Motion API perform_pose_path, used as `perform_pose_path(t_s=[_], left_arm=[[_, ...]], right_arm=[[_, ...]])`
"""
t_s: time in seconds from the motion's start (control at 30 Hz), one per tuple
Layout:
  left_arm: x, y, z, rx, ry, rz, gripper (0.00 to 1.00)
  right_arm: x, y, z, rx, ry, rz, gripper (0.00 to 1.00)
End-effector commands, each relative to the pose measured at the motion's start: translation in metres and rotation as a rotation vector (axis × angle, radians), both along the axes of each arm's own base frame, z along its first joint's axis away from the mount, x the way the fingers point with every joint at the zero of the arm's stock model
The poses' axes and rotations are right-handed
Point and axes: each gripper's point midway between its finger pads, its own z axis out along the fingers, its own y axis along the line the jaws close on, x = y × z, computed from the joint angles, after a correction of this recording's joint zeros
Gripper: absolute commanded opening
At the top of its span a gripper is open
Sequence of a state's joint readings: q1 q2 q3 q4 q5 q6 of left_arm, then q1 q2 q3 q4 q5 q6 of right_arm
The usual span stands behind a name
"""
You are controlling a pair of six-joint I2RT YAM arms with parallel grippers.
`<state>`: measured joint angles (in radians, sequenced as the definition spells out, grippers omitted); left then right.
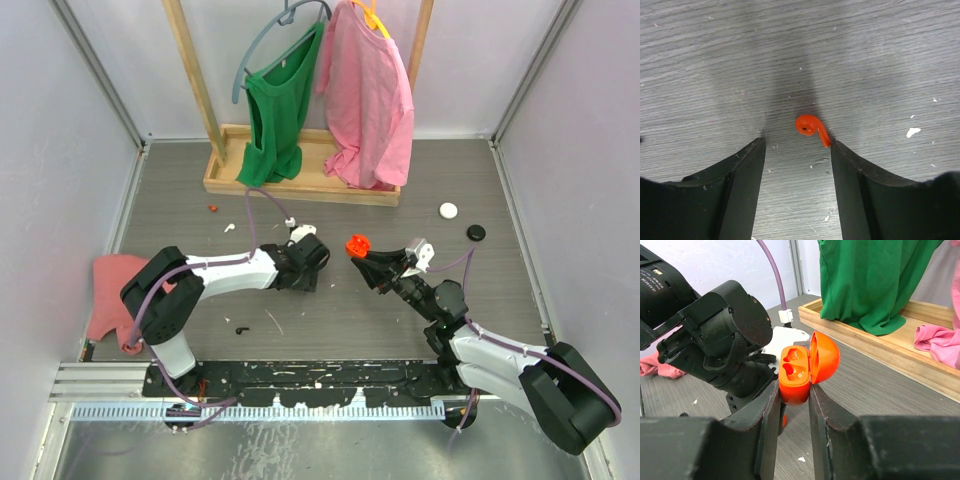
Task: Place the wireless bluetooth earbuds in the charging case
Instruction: Pick up the earbud from the center of the board.
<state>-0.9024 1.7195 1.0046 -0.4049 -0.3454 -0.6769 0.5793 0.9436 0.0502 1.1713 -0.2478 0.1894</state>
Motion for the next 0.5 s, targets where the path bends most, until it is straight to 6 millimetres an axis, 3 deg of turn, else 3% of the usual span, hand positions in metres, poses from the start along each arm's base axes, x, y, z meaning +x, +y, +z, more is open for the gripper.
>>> perform_pose_path(t_s=[0.0, 0.23, 0.47], left_arm=[[0.004, 0.012, 0.011, 0.044, -0.044, 0.025, 0.55], [0.008, 0.022, 0.020, 0.058, -0.061, 0.019, 0.50], [0.013, 0.001, 0.036, -0.023, -0.061, -0.056, 0.53]], right_arm=[[0.003, 0.001, 0.021, 0.031, -0.058, -0.002, 0.01], [0.002, 0.001, 0.021, 0.032, -0.058, 0.001, 0.01], [0.001, 0.001, 0.022, 0.033, -0.058, 0.005, 0.01]])
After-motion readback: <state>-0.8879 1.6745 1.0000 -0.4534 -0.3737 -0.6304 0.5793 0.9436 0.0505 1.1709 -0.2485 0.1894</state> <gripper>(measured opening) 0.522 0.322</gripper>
